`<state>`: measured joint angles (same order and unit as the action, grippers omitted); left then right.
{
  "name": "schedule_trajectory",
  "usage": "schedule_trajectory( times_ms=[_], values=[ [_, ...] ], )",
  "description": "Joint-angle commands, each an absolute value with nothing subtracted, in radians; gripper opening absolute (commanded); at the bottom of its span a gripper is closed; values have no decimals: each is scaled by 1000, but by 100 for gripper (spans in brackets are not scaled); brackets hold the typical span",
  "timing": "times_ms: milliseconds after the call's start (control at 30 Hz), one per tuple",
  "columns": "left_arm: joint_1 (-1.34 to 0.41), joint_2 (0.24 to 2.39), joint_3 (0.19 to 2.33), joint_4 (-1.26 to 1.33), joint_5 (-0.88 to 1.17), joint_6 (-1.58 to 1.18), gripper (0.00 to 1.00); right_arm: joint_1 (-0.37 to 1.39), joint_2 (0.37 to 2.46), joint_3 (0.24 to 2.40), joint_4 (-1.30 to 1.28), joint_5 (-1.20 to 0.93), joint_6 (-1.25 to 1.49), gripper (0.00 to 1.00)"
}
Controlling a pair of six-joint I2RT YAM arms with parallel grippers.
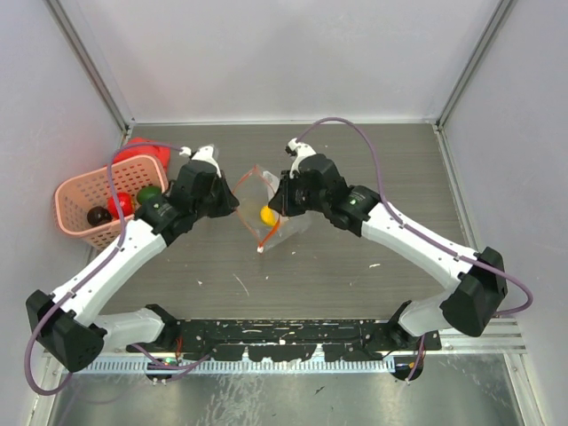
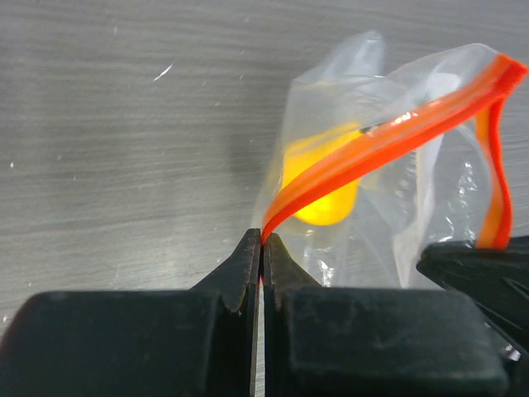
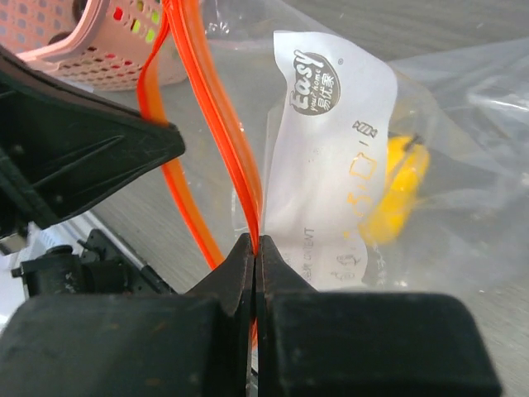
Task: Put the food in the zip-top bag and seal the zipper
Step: Adjust the zipper food storage bag at the center of the board.
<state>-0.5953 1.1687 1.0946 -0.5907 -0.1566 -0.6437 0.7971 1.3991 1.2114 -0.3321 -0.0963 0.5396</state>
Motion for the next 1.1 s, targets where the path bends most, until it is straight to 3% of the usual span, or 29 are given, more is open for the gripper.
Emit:
schedule_trajectory(
  times_ms=[0, 300, 800, 1067],
  values=[
    [-594, 1143, 1224, -596, -124, -585, 0, 793, 1346, 1349, -460, 52, 425, 0],
    [-605, 1166, 1426, -706, 22, -554, 0, 793, 1389, 1517, -707, 457, 279, 0],
    [-635, 1219, 1364, -643, 113, -591, 0, 793, 1393, 1449, -629, 409, 260, 1],
    [-636, 1223, 1356, -610, 151, -546, 0, 793, 1356, 1417, -531, 328, 185, 40]
  ],
)
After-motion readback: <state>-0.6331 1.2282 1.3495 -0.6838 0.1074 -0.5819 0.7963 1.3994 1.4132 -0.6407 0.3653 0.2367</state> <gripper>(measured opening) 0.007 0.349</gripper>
